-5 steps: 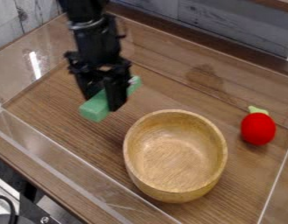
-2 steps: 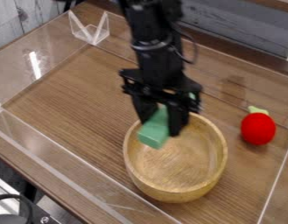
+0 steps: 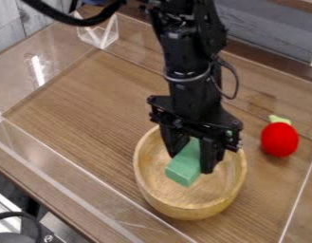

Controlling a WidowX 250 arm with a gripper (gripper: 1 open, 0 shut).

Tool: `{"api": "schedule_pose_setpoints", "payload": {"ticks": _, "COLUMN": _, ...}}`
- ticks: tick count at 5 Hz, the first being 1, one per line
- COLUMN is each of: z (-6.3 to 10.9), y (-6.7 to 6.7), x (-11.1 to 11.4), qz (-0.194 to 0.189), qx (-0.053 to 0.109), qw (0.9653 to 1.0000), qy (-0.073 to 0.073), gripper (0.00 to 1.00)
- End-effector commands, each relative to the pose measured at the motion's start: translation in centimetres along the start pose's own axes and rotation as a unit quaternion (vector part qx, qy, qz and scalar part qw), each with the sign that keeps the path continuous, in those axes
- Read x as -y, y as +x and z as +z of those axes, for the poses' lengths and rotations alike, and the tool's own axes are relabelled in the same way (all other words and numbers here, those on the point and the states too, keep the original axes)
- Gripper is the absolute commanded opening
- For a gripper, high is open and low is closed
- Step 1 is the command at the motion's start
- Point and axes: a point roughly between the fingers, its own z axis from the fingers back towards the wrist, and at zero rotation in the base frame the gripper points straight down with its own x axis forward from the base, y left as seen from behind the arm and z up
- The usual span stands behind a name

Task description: Put the green block into the wooden bowl

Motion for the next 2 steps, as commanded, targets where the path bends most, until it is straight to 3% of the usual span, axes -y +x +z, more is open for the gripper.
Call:
{"api": "schedule_pose_setpoints", "payload": {"ticks": 1, "z": 0.69, "y": 0.14, "x": 0.21, "qz": -0.004, "qx": 0.012, "qw": 0.9999, "qy": 0.008, "gripper": 0.00}}
{"api": "schedule_pose_setpoints", "payload": {"ticks": 2, "z": 0.49, "y": -0.01, "x": 0.12, "qz": 0.001, "qx": 0.004, "qw": 0.9998, "qy": 0.017, "gripper": 0.00}}
